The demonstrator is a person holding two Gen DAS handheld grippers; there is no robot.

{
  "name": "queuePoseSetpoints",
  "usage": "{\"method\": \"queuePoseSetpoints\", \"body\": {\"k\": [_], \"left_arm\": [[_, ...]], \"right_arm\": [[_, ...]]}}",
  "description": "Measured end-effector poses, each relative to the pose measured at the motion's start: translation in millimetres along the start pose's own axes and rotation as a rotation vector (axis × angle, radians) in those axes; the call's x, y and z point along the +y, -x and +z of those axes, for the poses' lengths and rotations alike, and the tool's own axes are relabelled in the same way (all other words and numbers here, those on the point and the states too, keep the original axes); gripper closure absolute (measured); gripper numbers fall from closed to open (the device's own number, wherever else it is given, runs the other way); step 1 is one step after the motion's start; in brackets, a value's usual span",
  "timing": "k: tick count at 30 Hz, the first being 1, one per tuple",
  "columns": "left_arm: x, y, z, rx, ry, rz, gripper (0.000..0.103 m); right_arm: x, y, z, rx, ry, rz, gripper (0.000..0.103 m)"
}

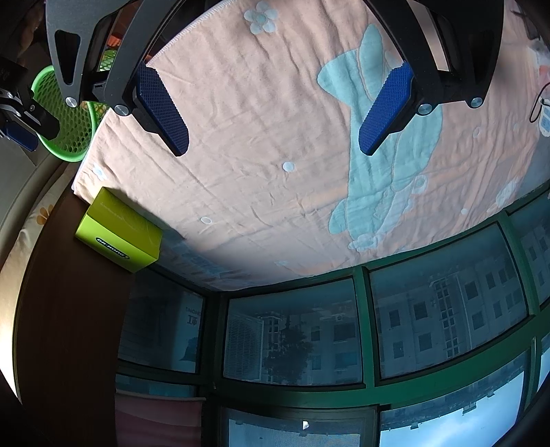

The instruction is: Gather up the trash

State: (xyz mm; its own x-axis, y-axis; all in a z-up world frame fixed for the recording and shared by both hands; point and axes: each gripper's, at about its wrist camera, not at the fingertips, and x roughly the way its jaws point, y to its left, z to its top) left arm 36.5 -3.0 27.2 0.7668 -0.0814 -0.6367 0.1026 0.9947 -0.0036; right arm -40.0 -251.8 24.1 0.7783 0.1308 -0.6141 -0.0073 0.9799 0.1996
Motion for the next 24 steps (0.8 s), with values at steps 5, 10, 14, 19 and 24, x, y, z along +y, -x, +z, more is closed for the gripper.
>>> {"method": "queuePoseSetpoints", "body": {"k": [5, 10, 14, 19, 24], "left_arm": [[0.2, 0.5, -0.2, -0.001, 0.0, 0.005, 0.007], [1.3, 1.5, -1.0, -0.001, 0.0, 0.005, 0.007], [1.9, 1.5, -0.9, -0.001, -0.001, 0.006, 0.007], [2.1, 1.3, -1.2, 0.001, -0.001, 0.005, 0.007], [1.1, 0.6, -1.3, 0.0, -0.001, 0.007, 0.007]], "right_arm": [[0.6, 0.6, -0.8, 0.0, -0.001, 0.005, 0.006], [-0.6, -0.5, -0.6, 0.003, -0.004, 0.009, 0.006], [-0.2, -0.6, -0.6, 0.002, -0.007, 0.012, 0.006], [-0.5, 0.1, -0.8, 0.001, -0.006, 0.012, 0.006], [-0.5, -0.2, -0.7, 0.0, -0.009, 0.014, 0.006]]}}
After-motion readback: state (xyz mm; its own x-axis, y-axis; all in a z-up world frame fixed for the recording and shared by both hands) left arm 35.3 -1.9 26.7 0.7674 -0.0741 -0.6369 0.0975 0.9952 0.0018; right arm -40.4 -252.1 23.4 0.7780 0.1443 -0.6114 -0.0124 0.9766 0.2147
